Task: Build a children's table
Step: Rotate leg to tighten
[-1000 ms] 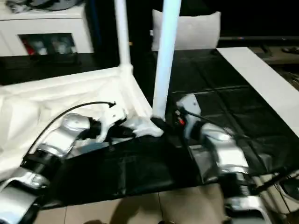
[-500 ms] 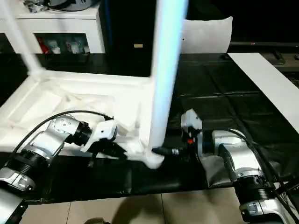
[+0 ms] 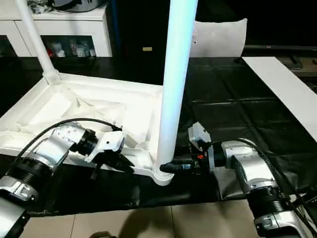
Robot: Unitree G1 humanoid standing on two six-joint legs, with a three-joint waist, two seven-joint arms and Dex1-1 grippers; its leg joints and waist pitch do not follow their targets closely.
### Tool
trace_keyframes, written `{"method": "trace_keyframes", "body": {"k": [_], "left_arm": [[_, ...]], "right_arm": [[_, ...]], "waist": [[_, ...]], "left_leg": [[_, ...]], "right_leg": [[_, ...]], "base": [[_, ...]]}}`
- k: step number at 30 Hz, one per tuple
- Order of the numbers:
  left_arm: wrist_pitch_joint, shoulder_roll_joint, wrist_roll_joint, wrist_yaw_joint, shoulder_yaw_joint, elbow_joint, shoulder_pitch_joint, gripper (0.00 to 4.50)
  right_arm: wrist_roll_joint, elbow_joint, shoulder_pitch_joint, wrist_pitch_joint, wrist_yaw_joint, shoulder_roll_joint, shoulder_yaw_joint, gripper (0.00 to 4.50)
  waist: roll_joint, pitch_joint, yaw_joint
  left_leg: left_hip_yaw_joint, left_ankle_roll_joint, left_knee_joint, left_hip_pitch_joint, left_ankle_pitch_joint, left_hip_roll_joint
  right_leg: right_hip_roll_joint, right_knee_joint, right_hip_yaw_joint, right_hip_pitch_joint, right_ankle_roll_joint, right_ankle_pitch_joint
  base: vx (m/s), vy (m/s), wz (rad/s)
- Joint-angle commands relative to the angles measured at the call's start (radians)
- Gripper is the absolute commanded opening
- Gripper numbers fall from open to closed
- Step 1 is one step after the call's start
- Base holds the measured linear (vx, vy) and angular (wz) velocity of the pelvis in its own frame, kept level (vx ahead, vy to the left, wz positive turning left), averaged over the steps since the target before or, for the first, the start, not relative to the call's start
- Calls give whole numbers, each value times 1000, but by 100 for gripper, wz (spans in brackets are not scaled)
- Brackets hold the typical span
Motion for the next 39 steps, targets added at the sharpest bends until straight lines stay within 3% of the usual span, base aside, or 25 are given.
{"method": "trace_keyframes", "body": {"k": [1, 7, 8, 11, 13, 15, 20, 22, 23, 24, 27, 31, 32, 39], "left_arm": [[-11, -15, -8, -9, -4, -14, -31, 0], [135, -60, -29, 133, 58, -36, -28, 0], [149, -67, -32, 149, 65, -37, -29, 0], [248, -142, -34, 331, 121, -56, -39, 0], [273, -168, -34, 385, 136, -58, -43, 0], [320, -215, -25, 483, 155, -44, -60, 0], [347, -309, -3, 680, 191, 5, -99, 0], [349, -318, 5, 702, 190, 4, -102, 0], [358, -328, 13, 723, 190, -2, -104, 0], [361, -329, 19, 729, 187, -8, -104, 0], [360, -316, 28, 725, 182, -18, -97, 0], [338, -296, 28, 699, 179, -20, -89, 0], [334, -284, 29, 691, 178, -19, -84, 0], [240, -182, 5, 486, 142, -20, -46, 0]], "right_arm": [[20, -18, -3, 25, 19, -9, 5, 195], [61, -95, 34, 127, -77, 30, -21, 193], [61, -102, 37, 138, -95, 37, -24, 193], [-26, -86, 6, 179, -406, 155, -55, 193], [-45, -71, -9, 183, -491, 194, -68, 193], [-89, -21, -45, 176, -640, 258, -86, 193], [-152, 87, -127, 162, -931, 366, -134, 193], [-159, 92, -133, 150, -954, 375, -135, 193], [-175, 91, -135, 128, -976, 383, -135, 227], [-173, 84, -135, 120, -981, 391, -142, 261], [-165, 65, -130, 110, -983, 396, -165, 274], [-148, 54, -119, 98, -957, 377, -180, 313], [-130, 43, -110, 111, -923, 360, -183, 322], [-90, 18, -68, 72, -618, 172, -165, 386]], "waist": [[-9, -73, -4], [-10, -69, -4], [-11, -69, -4], [-9, -64, -19], [-14, -67, -35], [-13, -69, -65], [-12, -74, -80], [-13, -78, -75], [-11, -81, -74], [-13, -87, -72], [-9, -88, -71], [-9, -83, -70], [-11, -81, -68], [-13, -78, -56]], "left_leg": [[-1, 61, -68, 1, -147, 30], [-1, 53, -70, 5, -151, 32], [-1, 49, -69, 4, -163, 28], [-4, 19, -70, 4, -177, 22], [-7, 9, -68, -2, -183, 12], [-9, 15, -68, -8, -166, 13], [-5, 38, -65, -7, -121, 11], [-4, 64, -65, -10, -75, 16], [-5, 69, -64, -10, -59, 18], [-5, 88, -58, -15, -3, 18], [-4, 134, -53, -17, 45, 19], [-1, 141, -56, -16, 7, 20], [0, 129, -57, -15, -26, 19], [0, 110, -58, -15, -71, 20]], "right_leg": [[-69, -80, 64, 64, -107, -360], [-70, -84, 65, 61, -103, -379], [-71, -90, 61, 63, -92, -412], [-70, -101, 53, 60, -55, -487], [-71, -109, 42, 68, -20, -531], [-67, -107, 44, 66, -33, -488], [-63, -95, 52, 64, -71, -396], [-64, -80, 59, 68, -102, -297], [-63, -73, 61, 69, -114, -261], [-63, -54, 66, 71, -150, -137], [-63, -41, 67, 71, -198, -30], [-66, -49, 67, 71, -202, -78], [-66, -57, 66, 73, -186, -131], [-66, -67, 66, 72, -144, -210]], "base": [[0, 0, 0], [0, 0, 0], [0, 0, 0], [0, 0, 0], [0, 0, 0], [0, 0, 0], [0, 0, 0], [0, 0, 0], [68, -8, 4], [0, 0, 0], [0, 0, 0], [0, 0, 0], [0, 0, 0], [0, 0, 0]]}}
